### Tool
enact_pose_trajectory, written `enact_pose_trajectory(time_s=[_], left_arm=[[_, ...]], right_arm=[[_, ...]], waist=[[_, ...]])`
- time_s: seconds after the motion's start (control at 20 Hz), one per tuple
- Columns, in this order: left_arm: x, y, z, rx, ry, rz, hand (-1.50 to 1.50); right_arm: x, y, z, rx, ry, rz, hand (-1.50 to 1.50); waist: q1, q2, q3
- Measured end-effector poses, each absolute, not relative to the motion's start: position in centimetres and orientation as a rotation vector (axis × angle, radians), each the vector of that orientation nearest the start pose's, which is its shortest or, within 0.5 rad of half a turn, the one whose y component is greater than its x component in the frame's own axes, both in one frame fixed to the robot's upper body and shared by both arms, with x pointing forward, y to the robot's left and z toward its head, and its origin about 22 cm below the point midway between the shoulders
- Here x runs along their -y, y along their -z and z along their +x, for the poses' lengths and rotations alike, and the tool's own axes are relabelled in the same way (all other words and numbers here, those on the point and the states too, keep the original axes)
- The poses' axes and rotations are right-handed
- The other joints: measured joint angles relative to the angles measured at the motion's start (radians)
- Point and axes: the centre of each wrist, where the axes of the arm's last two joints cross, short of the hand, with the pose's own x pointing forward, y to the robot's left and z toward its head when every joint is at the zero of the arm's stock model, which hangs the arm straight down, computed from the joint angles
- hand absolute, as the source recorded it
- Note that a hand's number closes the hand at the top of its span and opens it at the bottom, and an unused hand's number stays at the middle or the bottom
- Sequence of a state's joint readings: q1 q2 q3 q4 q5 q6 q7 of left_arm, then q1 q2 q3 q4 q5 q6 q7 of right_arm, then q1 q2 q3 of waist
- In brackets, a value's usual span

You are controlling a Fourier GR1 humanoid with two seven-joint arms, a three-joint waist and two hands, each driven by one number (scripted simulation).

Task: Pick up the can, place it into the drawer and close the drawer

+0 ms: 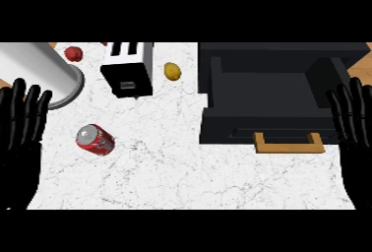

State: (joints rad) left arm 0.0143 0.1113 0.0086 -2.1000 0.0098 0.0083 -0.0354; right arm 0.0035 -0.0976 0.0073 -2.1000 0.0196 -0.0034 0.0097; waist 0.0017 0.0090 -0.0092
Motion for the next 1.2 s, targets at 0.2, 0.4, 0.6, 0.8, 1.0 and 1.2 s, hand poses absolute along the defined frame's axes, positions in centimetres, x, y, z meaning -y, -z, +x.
enact_pose_trajectory(time_s=[0.2,0.4,0.6,0.8,1.0,1.2], left_arm=[[-24.2,-12.5,21.4,2.125,0.257,-0.213,-1.50],[-24.6,-11.6,21.5,1.973,0.519,-0.483,-1.50],[-28.6,-10.8,21.7,1.787,0.684,-0.584,-1.50],[-33.6,-11.8,22.7,1.702,0.746,-0.645,-1.50],[-37.1,-12.5,23.5,1.659,0.764,-0.680,-1.50],[-38.7,-12.9,24.5,1.633,0.735,-0.683,-1.50]], right_arm=[[23.8,-12.8,21.0,2.102,-0.110,-0.076,-1.50],[24.0,-11.9,21.1,2.015,-0.083,-0.089,-1.50],[24.6,-10.7,20.8,1.879,-0.039,-0.123,-1.50],[25.3,-10.0,19.8,1.819,-0.028,-0.149,-1.50],[26.2,-10.1,19.0,1.799,-0.022,-0.149,-1.50],[26.7,-9.8,18.5,1.786,-0.022,-0.150,-1.50]], waist=[[-0.009,-0.004,0.004],[-0.021,0.000,0.004],[-0.013,-0.002,0.006],[-0.011,-0.006,0.008],[-0.009,-0.008,0.009],[-0.008,-0.009,0.009]])
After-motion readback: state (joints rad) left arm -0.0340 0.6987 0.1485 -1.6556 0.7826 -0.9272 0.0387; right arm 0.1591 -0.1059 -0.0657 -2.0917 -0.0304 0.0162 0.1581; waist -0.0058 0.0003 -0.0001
